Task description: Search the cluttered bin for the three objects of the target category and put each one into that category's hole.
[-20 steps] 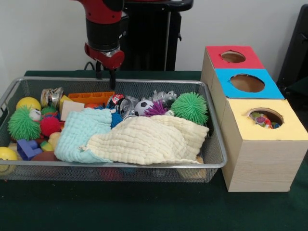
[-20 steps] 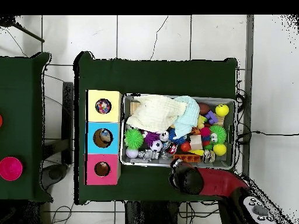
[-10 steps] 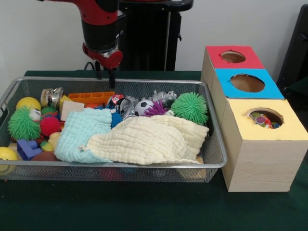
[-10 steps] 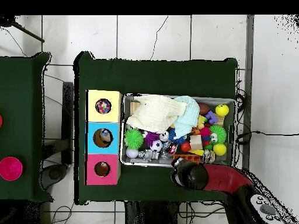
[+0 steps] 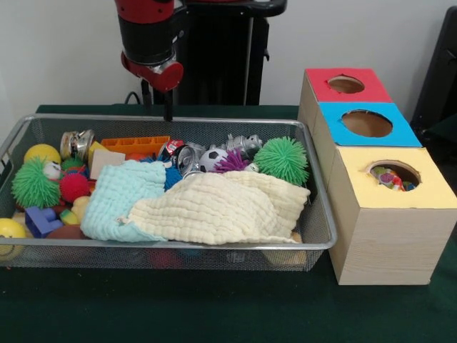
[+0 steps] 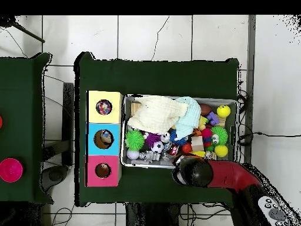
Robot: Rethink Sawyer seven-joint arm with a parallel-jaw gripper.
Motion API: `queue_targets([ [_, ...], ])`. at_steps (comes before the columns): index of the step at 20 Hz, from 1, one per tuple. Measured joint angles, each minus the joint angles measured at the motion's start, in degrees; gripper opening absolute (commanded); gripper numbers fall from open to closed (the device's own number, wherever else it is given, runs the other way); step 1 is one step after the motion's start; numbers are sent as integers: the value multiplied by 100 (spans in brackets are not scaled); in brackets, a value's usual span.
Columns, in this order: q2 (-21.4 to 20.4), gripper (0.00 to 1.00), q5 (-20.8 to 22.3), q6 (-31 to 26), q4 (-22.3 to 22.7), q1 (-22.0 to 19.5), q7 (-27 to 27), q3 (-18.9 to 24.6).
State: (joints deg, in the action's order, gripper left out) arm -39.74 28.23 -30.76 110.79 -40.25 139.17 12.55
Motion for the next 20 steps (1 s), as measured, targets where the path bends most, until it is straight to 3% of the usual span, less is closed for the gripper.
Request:
queue_targets([
  [4,-274,100,-92,-143,-7,4,0,148],
  [11,-351,100,-85,-147,-236,-2,-1,249],
  [20,41,100,-68,-781,-1229,-110,-18,628],
])
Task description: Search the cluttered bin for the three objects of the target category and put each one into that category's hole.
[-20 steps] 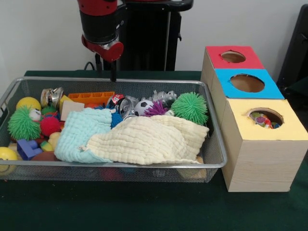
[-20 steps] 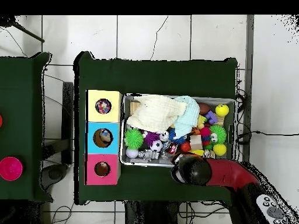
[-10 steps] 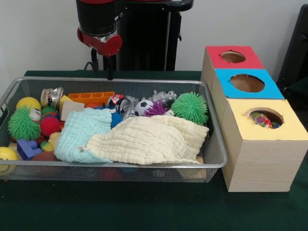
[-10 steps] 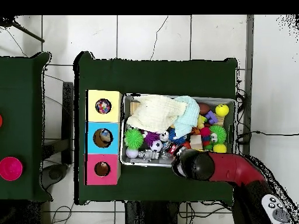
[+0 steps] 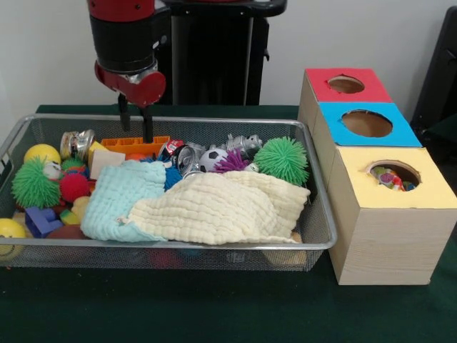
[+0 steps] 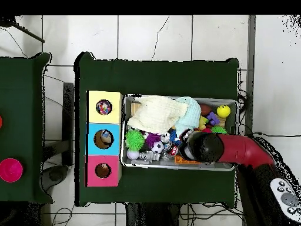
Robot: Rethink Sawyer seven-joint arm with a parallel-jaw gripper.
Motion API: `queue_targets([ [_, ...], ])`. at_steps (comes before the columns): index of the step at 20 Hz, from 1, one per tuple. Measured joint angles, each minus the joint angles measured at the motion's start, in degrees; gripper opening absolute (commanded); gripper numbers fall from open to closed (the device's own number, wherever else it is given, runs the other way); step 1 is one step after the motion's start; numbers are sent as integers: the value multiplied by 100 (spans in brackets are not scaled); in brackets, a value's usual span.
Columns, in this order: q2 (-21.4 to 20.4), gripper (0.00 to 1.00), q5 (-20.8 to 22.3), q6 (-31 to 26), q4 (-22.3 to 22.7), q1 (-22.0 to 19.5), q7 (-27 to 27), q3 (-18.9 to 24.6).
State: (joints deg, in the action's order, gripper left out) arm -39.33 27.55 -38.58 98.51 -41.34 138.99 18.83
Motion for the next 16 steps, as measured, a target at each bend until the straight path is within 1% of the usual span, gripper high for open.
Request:
queue_targets([
  [2,78,100,2,-190,-200,6,-5,42],
  [3,149,100,7,-367,-391,16,-5,84],
  [5,234,100,14,-532,-629,32,-5,131],
  [7,276,100,20,-561,-735,40,-5,141],
  [8,322,100,25,-559,-839,45,-5,143],
  [11,387,100,67,-500,-938,41,-5,142],
  [14,433,100,168,-305,-936,42,-5,141],
  [16,498,100,284,-25,-935,53,-5,119],
])
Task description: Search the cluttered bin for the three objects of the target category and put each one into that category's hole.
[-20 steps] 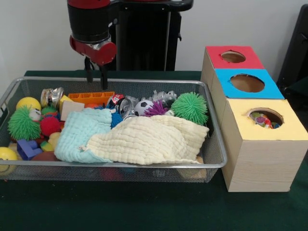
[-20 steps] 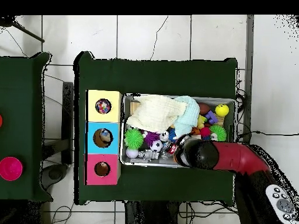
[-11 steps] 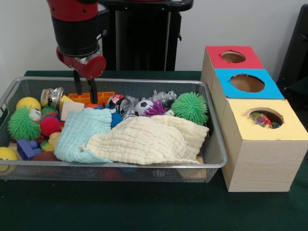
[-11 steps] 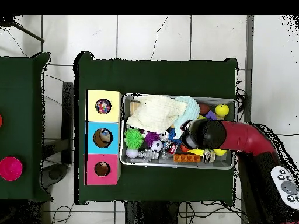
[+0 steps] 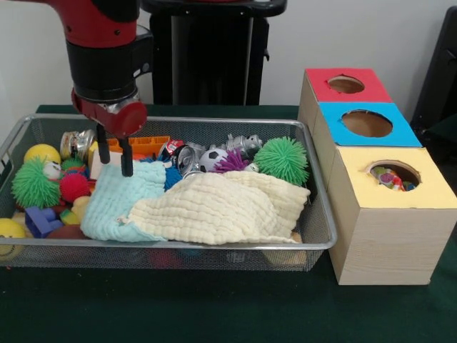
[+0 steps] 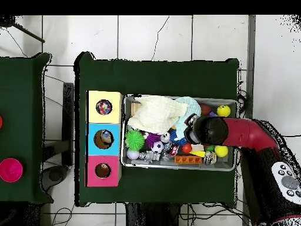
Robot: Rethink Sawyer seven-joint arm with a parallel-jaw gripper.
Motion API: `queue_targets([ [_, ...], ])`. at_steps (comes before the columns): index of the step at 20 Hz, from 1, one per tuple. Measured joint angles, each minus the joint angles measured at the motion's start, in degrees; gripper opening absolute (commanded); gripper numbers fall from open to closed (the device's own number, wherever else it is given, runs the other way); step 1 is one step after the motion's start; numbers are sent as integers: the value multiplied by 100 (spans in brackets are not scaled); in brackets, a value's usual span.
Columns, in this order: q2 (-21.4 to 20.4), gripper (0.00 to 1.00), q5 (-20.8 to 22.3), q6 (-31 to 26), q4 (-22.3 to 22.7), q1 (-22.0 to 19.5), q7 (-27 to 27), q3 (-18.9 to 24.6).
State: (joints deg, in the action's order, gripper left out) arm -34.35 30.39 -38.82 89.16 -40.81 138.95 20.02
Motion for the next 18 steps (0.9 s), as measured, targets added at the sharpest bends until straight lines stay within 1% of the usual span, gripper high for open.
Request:
queue_targets([
  [5,185,100,197,454,-1,30,0,-32],
  [7,377,100,337,723,-1,55,0,-42],
  [11,624,100,498,1024,-2,65,0,-58],
  [12,716,100,563,1199,-3,62,0,-65],
  [18,745,100,576,1479,1,62,0,-121],
])
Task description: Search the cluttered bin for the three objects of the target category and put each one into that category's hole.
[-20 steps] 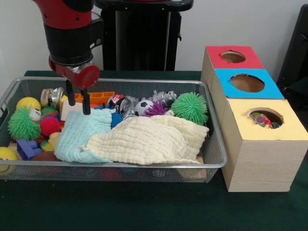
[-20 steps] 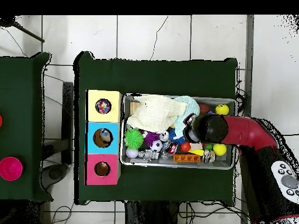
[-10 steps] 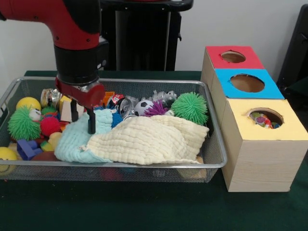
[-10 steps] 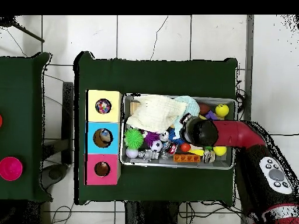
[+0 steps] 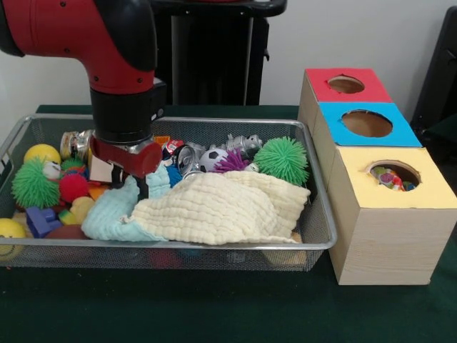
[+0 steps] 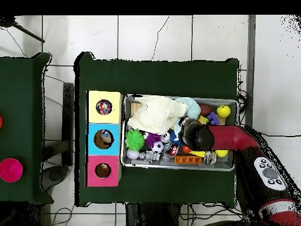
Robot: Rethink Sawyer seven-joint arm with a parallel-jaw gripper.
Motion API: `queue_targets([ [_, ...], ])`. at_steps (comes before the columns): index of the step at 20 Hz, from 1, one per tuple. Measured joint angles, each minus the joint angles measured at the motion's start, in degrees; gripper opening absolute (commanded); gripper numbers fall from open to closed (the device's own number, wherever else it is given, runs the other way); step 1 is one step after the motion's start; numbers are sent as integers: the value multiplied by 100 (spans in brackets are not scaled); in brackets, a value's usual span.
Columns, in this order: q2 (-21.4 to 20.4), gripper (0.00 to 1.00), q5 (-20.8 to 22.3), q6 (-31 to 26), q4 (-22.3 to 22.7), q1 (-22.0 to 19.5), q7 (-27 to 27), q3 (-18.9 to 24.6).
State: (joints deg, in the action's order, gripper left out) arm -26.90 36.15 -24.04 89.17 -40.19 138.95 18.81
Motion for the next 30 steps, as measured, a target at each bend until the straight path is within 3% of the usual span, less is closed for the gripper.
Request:
queue_targets([
  [13,24,100,-5,540,159,-255,0,-63],
  [14,32,0,-4,590,158,-310,0,-74],
  [22,63,0,-2,720,159,-247,0,-191],
  [30,54,0,-62,865,157,89,0,-517],
])
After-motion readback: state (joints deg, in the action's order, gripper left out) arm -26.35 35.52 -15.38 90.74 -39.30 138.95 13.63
